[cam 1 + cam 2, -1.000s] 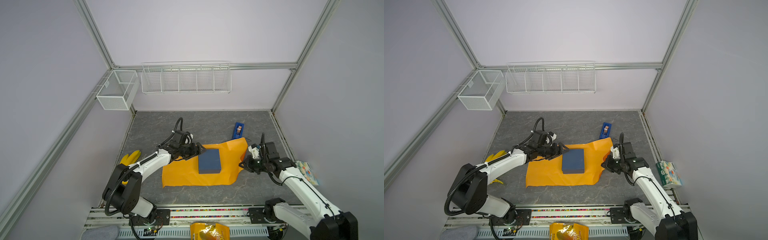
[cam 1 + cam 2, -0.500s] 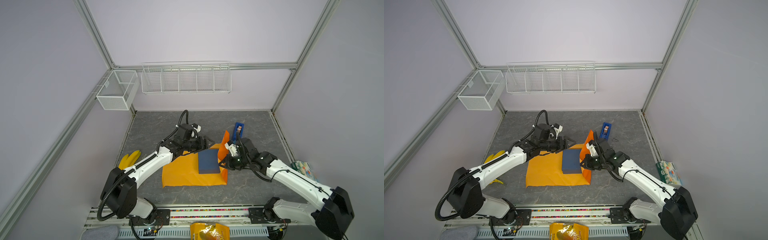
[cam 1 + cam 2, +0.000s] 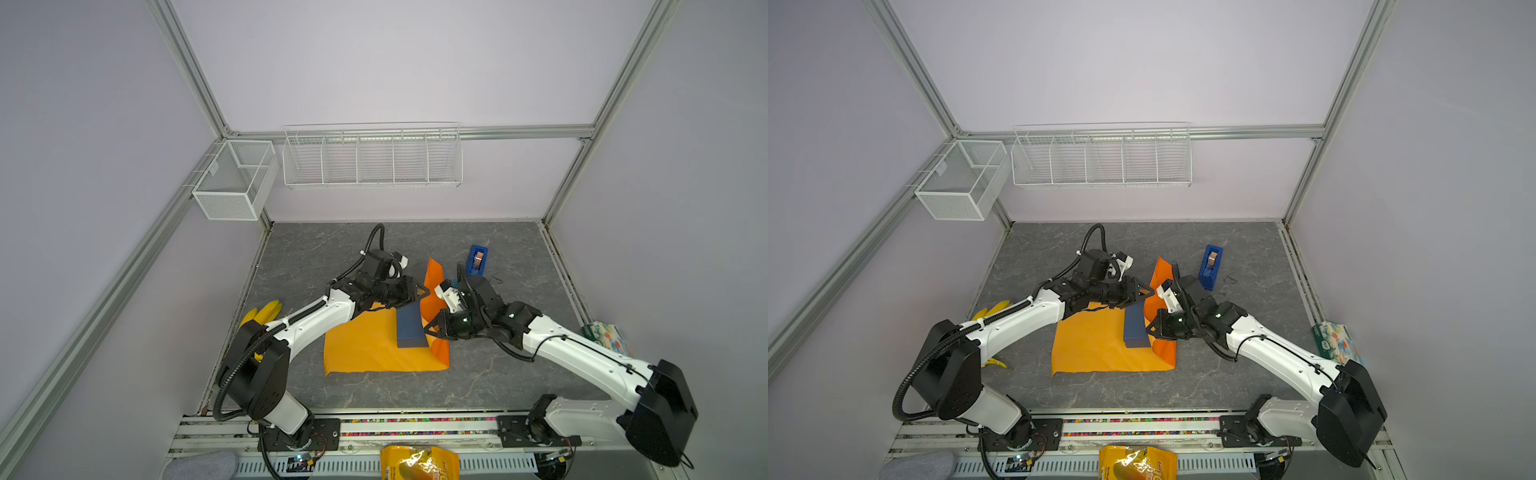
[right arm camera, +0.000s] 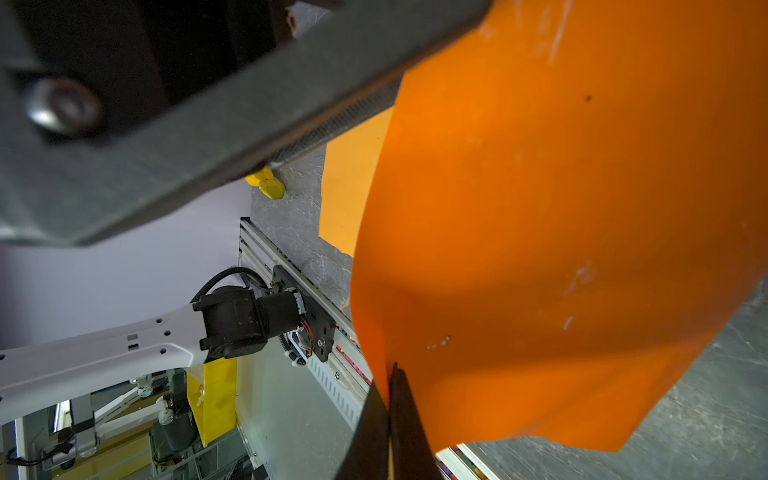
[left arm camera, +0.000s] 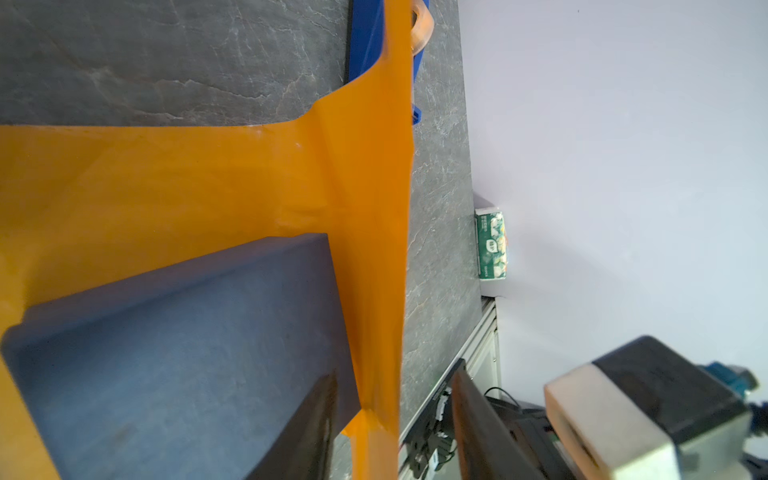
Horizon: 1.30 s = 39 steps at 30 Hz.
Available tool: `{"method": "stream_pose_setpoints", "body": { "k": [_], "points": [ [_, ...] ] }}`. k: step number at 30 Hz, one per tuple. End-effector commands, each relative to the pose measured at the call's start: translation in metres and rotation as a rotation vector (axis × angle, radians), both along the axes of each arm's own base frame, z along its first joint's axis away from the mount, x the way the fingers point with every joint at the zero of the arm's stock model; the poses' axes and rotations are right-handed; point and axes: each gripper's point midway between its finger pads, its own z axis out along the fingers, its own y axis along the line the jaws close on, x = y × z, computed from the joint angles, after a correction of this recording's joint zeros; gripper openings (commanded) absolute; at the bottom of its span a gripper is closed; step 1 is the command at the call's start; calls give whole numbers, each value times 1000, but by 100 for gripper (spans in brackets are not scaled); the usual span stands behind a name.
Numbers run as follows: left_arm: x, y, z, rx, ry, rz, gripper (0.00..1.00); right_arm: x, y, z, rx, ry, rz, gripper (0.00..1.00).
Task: Wrap the gift box in paper
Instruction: 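Fold the lifted paper flap up over the box side with the right gripper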
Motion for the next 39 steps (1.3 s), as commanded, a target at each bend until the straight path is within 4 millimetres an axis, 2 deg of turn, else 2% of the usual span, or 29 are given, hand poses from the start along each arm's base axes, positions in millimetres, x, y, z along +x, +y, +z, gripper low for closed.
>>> {"method": "stream_pose_setpoints", "body": {
  "k": [1,11,16,20,26,31,35,39],
  "points": [
    [1,-3,9,-3,-28,-17,39,0,8,8,21,-2,21,7],
    [-2,3,-3,60,-21,-26,24,-4,14,9,26,0,51,7],
    [-3,2,-1,52,-23,-33,13,-7,16,9,26,4,68,7],
    [-4,6,1,66,-33,-22,0,-8,16,10,26,3,72,8],
    [-9,18,3,110,-44,-11,0,0,0,20,-48,-59,23,38],
    [-13,34,-6,184,-41,21,0,15,-25,23,-122,-87,-64,53],
    [-16,43,-20,247,-28,24,0,25,-36,15,-151,-63,-103,55],
    [-16,51,-36,306,-24,31,0,32,-33,9,-139,-48,-105,56]
  ]
}}
